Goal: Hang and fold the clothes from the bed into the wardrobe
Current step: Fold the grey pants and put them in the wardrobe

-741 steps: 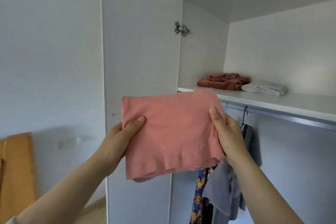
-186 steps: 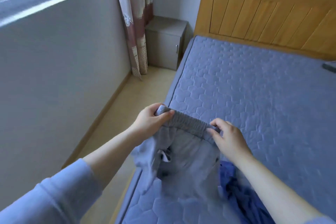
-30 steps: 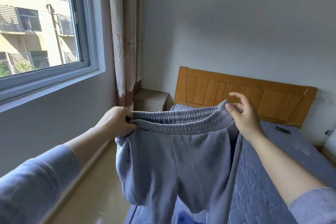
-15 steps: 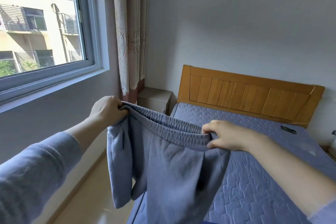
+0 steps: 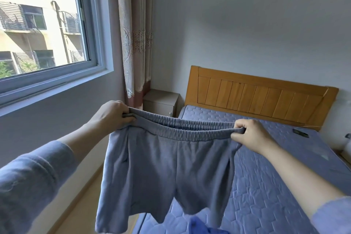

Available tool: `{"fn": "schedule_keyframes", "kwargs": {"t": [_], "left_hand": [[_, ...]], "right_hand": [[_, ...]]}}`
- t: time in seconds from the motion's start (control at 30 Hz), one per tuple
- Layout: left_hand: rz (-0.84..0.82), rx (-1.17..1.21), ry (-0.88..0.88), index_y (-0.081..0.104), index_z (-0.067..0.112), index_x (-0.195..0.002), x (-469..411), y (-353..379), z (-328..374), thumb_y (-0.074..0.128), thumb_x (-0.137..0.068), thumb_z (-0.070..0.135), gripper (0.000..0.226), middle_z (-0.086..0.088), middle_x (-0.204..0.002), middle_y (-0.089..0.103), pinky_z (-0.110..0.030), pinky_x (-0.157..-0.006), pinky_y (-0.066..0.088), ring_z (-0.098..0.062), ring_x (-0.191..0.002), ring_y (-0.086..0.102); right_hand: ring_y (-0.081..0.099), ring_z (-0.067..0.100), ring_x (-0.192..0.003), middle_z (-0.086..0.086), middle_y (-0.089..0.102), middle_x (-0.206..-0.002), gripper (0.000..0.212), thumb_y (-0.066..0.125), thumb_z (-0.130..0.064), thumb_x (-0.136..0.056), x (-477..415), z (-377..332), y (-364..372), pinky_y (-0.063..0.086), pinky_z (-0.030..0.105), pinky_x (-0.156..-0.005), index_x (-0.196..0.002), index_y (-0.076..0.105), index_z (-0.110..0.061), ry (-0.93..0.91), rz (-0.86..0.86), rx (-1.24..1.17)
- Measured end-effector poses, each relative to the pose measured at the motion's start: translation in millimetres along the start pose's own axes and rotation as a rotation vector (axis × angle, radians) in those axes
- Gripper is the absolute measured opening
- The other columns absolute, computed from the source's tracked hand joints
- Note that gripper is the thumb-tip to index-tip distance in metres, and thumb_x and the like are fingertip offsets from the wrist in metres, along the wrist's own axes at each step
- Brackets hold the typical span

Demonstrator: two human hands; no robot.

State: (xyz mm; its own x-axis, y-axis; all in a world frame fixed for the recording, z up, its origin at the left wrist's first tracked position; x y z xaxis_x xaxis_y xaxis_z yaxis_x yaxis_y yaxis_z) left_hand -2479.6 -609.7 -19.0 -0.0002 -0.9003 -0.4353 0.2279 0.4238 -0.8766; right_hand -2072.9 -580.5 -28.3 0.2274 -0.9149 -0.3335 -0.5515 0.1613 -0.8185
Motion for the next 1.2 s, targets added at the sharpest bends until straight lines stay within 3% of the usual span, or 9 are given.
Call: {"fn": "schedule_keyframes", "kwargs": {"t": [0.17, 0.33, 0.53, 0.6, 0.67, 0.8, 0.9, 1.07, 1.2], "left_hand": [[-0.023, -0.007, 0.205, 0.049, 0.008, -0.063, 4.1, 3.4, 21.1, 0.067, -0.087, 0.021, 0.033, 0.0, -0.066, 0.046, -0.031, -0.06, 0.036, -0.025, -0.065, 0.047], [0.041, 0.059, 0.28, 0.042, 0.007, -0.057, 6.5, 0.2, 25.0, 0.071, -0.08, 0.012, 0.038, 0.005, -0.057, 0.037, -0.026, -0.055, 0.028, -0.019, -0.054, 0.034], [-0.031, 0.227, -0.022, 0.043, 0.021, -0.09, 5.6, 20.6, 5.5, 0.072, -0.076, 0.02, 0.032, 0.003, -0.067, 0.054, -0.025, -0.048, 0.035, -0.018, -0.058, 0.046], [-0.174, 0.12, -0.093, 0.05, 0.022, -0.074, 10.2, 45.2, 7.3, 0.07, -0.077, 0.019, 0.021, 0.007, -0.062, 0.05, -0.023, -0.048, 0.031, -0.021, -0.063, 0.05], [-0.307, 0.162, -0.265, 0.055, 0.016, -0.058, 20.2, 66.7, 2.5, 0.069, -0.078, 0.022, 0.025, 0.004, -0.054, 0.048, -0.021, -0.044, 0.033, -0.019, -0.057, 0.049], [-0.509, 1.097, -0.804, 0.066, 0.004, -0.082, 51.1, 102.6, 5.0, 0.067, -0.083, 0.015, 0.012, -0.012, -0.075, 0.064, -0.025, -0.051, 0.055, -0.019, -0.061, 0.061], [-0.654, 1.336, -0.918, 0.059, 0.004, -0.074, 55.8, 107.2, 26.2, 0.054, -0.089, 0.015, 0.019, -0.013, -0.068, 0.064, -0.028, -0.057, 0.055, -0.022, -0.057, 0.062], [-0.594, 1.476, -1.04, 0.053, 0.008, -0.065, 61.9, 122.6, 69.4, 0.043, -0.092, 0.017, 0.03, -0.01, -0.051, 0.061, -0.029, -0.054, 0.052, -0.021, -0.042, 0.06], [-0.334, 1.491, -0.95, 0.062, 0.006, -0.078, 58.7, 122.8, 97.7, 0.059, -0.092, 0.013, 0.016, -0.01, -0.064, 0.064, -0.026, -0.043, 0.054, -0.016, -0.048, 0.063]], "right_hand": [[0.051, 0.016, -0.053, 0.007, 0.062, -0.055, 0.031, 0.083, -0.022, -0.073, 3.0, 19.5, -3.5, 0.035, 0.027, -0.053, -0.058, 0.06, -0.008, 0.119, 0.066, -0.057], [0.039, 0.014, -0.049, 0.004, 0.044, -0.046, 0.039, 0.079, -0.015, -0.075, 8.1, 25.6, -13.8, 0.026, 0.028, -0.05, -0.052, 0.049, -0.004, 0.123, 0.229, -0.009], [0.044, 0.016, -0.059, -0.004, 0.047, -0.063, 0.023, 0.072, -0.014, -0.073, 4.3, 40.3, 8.5, 0.03, 0.028, -0.051, -0.072, 0.049, -0.015, 0.288, 0.24, -0.124], [0.054, 0.019, -0.073, -0.003, 0.053, -0.079, 0.024, 0.075, -0.016, -0.077, 7.2, 50.7, 34.7, 0.036, 0.025, -0.055, -0.089, 0.054, -0.016, 0.384, 0.084, -0.193], [0.058, 0.024, -0.078, 0.006, 0.057, -0.08, 0.021, 0.075, -0.019, -0.081, 14.4, 58.9, 63.3, 0.042, 0.027, -0.064, -0.089, 0.061, -0.006, 0.427, -0.09, -0.346], [0.066, 0.027, -0.076, 0.019, 0.069, -0.087, 0.025, 0.071, -0.019, -0.086, 34.9, 77.9, 80.4, 0.051, 0.032, -0.071, -0.099, 0.066, 0.002, 0.693, -0.085, -0.99], [0.066, 0.028, -0.074, 0.017, 0.07, -0.073, 0.019, 0.061, -0.018, -0.091, 44.8, 75.6, 90.1, 0.053, 0.038, -0.074, -0.084, 0.064, 0.0, 0.937, -0.101, -1.254], [0.065, 0.03, -0.063, 0.014, 0.066, -0.057, 0.028, 0.051, -0.019, -0.095, 52.3, 38.0, 114.6, 0.05, 0.039, -0.066, -0.074, 0.059, -0.002, 1.028, -0.048, -1.427], [0.061, 0.011, -0.042, 0.003, 0.062, -0.052, 0.023, 0.051, -0.012, -0.096, 49.5, -8.5, 113.8, 0.051, 0.022, -0.044, -0.074, 0.057, -0.009, 0.826, -0.017, -1.445]]}}
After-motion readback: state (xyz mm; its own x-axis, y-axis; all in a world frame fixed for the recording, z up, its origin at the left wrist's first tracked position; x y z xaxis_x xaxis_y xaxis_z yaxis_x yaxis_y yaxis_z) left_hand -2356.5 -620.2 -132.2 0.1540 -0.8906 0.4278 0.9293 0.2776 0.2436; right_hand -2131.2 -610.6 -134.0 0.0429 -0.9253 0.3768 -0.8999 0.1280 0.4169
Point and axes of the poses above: each hand's wrist, its own x-axis away from the middle knuckle, its own y-axis out of the palm, z = x × y, the point moved 9 cm from there along -x, towards the middle knuckle
